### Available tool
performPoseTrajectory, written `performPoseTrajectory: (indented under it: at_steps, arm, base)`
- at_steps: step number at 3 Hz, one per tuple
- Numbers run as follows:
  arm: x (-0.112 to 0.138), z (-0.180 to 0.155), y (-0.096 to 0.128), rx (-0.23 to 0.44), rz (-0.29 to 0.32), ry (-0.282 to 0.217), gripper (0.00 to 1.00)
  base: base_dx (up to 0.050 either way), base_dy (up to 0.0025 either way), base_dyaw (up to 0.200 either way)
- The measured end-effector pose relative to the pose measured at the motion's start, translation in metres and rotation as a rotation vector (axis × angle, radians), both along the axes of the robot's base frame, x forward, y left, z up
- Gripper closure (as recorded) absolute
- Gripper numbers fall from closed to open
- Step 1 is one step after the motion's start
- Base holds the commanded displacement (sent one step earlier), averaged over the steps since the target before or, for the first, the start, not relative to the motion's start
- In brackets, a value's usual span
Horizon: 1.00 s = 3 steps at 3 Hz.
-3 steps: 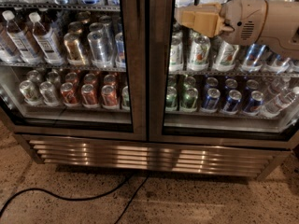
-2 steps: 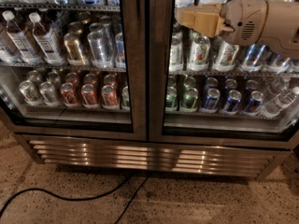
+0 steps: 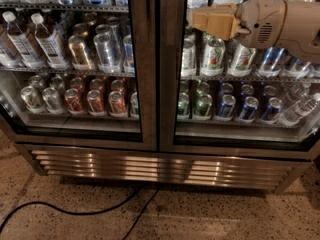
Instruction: Open right fridge door
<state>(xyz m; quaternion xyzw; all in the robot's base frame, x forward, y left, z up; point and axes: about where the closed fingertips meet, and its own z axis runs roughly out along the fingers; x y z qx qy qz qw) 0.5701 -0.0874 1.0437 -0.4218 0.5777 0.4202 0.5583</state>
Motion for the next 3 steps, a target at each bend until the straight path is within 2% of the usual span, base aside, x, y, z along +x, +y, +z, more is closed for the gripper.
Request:
performPoseTrajectory:
  at_steps: [2, 3]
  arm:
    - [0.0, 0.0, 0.0001, 0.0, 0.0, 0.0, 0.12]
    - [0.0, 0.0, 0.0001, 0.0, 0.0, 0.0, 0.0]
  base:
    - [0.0, 0.0, 0.0]
    - [0.0, 0.0, 0.0]
